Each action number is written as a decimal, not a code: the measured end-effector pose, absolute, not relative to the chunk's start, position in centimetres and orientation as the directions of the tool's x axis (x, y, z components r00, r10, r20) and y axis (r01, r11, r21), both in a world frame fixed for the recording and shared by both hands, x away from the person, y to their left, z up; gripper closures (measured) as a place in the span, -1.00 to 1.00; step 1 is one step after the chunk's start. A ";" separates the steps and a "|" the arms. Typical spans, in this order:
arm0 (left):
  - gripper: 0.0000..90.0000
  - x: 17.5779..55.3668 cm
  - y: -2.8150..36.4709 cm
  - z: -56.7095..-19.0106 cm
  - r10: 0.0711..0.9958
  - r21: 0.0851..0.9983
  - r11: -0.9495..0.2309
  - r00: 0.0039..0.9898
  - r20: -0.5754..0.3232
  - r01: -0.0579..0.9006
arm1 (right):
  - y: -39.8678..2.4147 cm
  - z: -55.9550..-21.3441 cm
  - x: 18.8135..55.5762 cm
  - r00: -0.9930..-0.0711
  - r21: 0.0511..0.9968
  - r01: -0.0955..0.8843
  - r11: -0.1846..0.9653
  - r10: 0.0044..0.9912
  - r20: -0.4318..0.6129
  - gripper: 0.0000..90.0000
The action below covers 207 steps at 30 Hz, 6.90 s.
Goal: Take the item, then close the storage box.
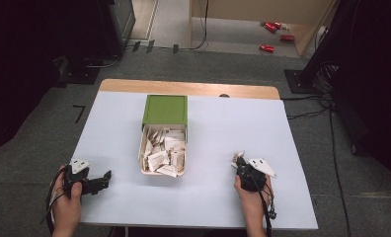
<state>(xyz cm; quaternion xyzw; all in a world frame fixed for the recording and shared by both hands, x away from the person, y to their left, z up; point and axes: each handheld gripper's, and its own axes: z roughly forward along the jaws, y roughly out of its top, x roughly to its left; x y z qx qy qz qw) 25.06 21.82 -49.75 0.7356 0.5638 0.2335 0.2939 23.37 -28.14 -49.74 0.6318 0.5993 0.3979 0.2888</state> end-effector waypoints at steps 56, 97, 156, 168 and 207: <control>-0.83 25.1 21.8 -49.8 0.967 0.696 -0.191 0.255 0.012 0.692 | -25.1 -42.6 22.4 -0.105 0.876 0.474 -0.092 0.982 0.159 -0.83; -0.83 25.1 21.8 -49.8 0.967 0.696 -0.190 0.255 0.010 0.692 | -15.5 -41.7 23.4 -0.256 0.867 0.498 -0.029 0.950 0.178 -0.34; -0.83 25.1 21.8 -49.7 0.967 0.696 -0.190 0.255 0.010 0.693 | -11.8 -47.6 22.5 -0.177 0.828 0.551 -0.105 0.955 0.240 0.72; -0.83 25.1 21.8 -49.7 0.967 0.696 -0.190 0.255 0.009 0.693 | -10.5 -47.4 23.5 -0.073 0.837 0.538 -0.100 0.984 0.165 0.95; -0.83 25.1 21.8 -49.7 0.967 0.696 -0.189 0.255 0.008 0.693 | -9.4 -47.3 28.1 0.005 0.853 0.495 -0.166 0.982 0.188 0.87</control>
